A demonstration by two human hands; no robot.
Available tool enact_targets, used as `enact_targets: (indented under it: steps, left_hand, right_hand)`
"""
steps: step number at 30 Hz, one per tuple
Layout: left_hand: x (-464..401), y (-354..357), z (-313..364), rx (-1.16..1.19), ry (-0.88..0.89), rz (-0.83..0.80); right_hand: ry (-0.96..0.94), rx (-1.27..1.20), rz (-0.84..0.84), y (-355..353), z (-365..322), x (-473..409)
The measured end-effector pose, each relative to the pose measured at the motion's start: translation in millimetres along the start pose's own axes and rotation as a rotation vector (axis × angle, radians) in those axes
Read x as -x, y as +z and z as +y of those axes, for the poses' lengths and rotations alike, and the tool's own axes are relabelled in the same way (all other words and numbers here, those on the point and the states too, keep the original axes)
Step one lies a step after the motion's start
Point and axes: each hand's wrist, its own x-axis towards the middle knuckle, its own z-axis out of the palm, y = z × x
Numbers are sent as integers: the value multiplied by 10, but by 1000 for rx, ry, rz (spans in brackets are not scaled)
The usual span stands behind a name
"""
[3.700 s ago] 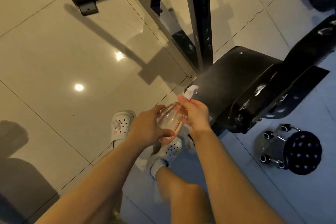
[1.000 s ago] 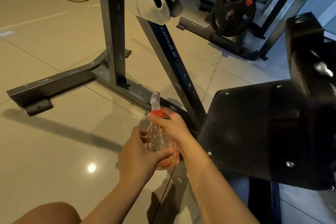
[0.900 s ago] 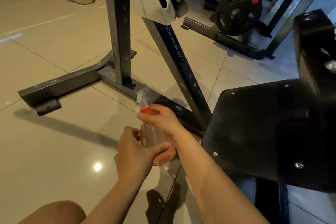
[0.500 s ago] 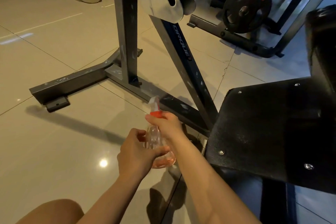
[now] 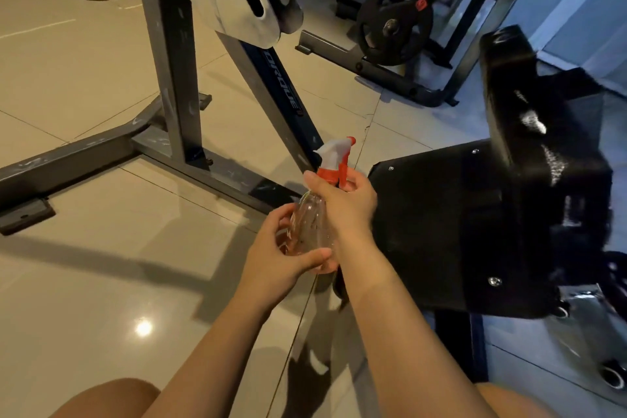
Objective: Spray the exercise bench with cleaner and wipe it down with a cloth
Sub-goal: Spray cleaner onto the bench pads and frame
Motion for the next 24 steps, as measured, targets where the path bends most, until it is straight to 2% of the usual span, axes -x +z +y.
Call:
enact_targets:
  steps: [6, 8, 14, 24]
  left_hand:
    - [-45, 65, 2, -33, 16, -93]
    - [-38, 81, 19, 4, 21, -109]
    - [-90, 24, 114, 181, 56, -159]
    - [-78, 100, 118, 190, 73, -151]
  right_hand:
    - [81, -15, 71, -208, 45, 36]
    - [27, 80, 56, -235, 1, 49]
    - [-296, 330, 76, -191, -234, 185]
    - [-317, 401, 87, -260, -237, 154]
